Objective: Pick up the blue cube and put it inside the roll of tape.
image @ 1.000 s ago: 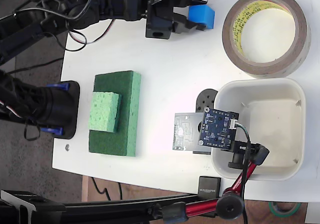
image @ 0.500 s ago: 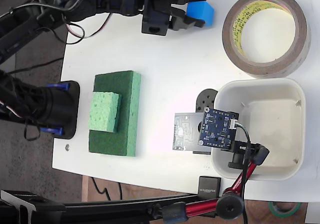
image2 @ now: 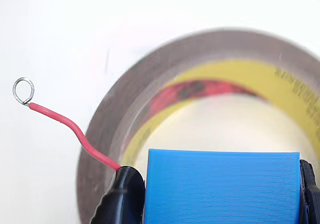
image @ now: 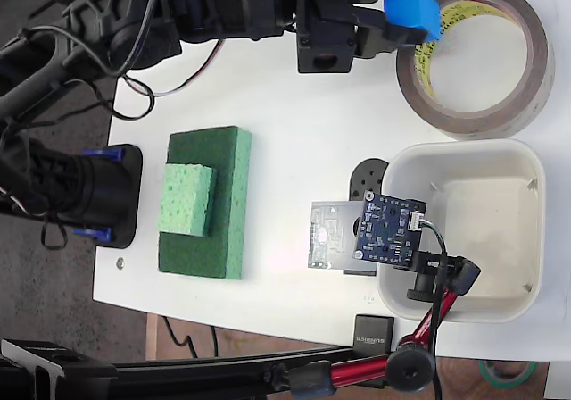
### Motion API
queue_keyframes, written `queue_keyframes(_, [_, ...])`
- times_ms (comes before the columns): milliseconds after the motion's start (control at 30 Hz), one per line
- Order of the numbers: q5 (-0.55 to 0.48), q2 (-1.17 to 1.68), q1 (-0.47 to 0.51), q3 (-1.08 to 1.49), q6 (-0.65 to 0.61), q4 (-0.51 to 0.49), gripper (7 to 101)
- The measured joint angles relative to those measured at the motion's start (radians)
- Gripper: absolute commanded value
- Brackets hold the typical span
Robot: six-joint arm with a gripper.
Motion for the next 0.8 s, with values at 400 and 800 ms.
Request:
queue_keyframes(400, [-0.094, -0.077, 0.063, -0.057, -0.028, -0.064, 62.4])
queue_keyframes(800, [-0.098, -0.094, 0.075, -0.063, -0.037, -0.052, 100.0])
